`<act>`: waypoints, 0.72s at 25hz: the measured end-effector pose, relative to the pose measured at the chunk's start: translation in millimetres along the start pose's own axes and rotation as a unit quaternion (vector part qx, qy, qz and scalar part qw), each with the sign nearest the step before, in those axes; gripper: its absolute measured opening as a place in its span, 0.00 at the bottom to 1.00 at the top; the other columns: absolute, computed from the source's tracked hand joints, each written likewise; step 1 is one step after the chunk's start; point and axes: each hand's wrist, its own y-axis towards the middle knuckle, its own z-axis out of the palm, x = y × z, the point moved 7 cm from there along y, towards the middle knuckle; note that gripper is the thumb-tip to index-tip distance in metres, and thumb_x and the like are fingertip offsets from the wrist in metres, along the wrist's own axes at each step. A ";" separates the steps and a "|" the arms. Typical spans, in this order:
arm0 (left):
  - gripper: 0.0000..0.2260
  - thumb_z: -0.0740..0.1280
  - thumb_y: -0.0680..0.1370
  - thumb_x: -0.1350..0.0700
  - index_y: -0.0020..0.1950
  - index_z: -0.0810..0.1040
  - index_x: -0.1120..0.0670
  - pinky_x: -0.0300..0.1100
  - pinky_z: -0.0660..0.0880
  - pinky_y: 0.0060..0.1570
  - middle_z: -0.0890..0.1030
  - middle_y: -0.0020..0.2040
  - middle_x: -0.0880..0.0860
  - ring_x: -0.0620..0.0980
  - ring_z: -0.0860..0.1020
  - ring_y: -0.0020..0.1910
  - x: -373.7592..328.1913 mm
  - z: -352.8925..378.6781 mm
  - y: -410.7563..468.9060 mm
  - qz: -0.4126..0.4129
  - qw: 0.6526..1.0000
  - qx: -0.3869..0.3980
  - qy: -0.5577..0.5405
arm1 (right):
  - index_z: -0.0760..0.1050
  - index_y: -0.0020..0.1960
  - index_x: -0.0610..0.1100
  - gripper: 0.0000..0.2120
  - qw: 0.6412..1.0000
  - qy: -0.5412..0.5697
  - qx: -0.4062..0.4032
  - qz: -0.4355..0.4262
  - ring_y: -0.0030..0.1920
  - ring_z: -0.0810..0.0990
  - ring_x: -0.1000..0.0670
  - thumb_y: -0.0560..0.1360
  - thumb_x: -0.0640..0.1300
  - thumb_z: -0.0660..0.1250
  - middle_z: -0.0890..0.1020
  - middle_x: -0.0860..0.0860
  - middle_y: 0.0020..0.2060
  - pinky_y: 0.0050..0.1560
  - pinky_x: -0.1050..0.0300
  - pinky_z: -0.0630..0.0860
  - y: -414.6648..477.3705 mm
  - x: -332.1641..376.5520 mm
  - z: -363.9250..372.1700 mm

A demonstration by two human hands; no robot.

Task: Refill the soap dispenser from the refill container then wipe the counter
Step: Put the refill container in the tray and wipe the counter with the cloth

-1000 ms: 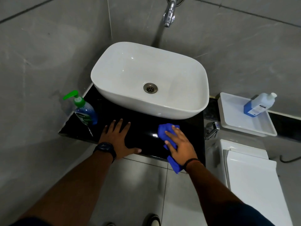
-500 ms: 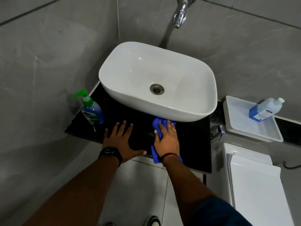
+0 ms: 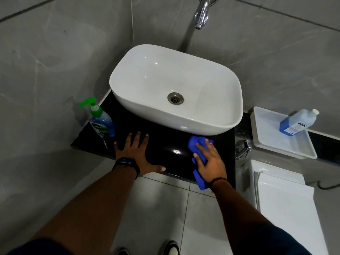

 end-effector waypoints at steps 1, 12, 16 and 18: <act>0.61 0.50 0.46 0.16 0.73 0.39 0.41 0.68 0.43 0.67 0.41 0.77 0.47 0.54 0.40 0.75 0.0 0.5 -0.4 -0.002 1.000 0.006 0.000 | 0.74 0.66 0.47 0.19 0.997 -0.015 -0.034 0.068 0.73 0.63 0.43 0.76 0.48 0.66 0.66 0.45 0.73 0.72 0.50 0.60 -0.7 -12.7 -3.2; 0.61 0.50 0.45 0.16 0.73 0.42 0.41 0.68 0.44 0.67 0.44 0.77 0.47 0.54 0.42 0.75 -0.3 4.6 1.3 -0.002 1.000 -0.010 -0.012 | 0.74 0.66 0.47 0.19 0.999 0.016 0.028 -0.041 0.73 0.63 0.45 0.75 0.48 0.68 0.68 0.45 0.72 0.72 0.57 0.57 1.9 65.6 39.0; 0.59 0.55 0.47 0.18 0.73 0.49 0.43 0.64 0.48 0.68 0.50 0.77 0.51 0.58 0.48 0.74 -6.2 -3.0 -0.9 0.007 1.000 -0.006 -0.018 | 0.79 0.61 0.47 0.16 0.995 0.059 0.039 -0.076 0.69 0.69 0.49 0.73 0.44 0.72 0.75 0.48 0.67 0.70 0.60 0.61 -17.6 44.7 19.9; 0.53 0.57 0.50 0.20 0.71 0.57 0.44 0.61 0.53 0.68 0.59 0.74 0.55 0.59 0.55 0.72 -24.4 -13.3 -4.1 0.054 0.998 -0.025 -0.005 | 0.79 0.60 0.46 0.16 0.997 0.080 -0.008 -0.012 0.67 0.71 0.51 0.72 0.41 0.72 0.76 0.48 0.65 0.70 0.57 0.63 -28.8 20.4 0.8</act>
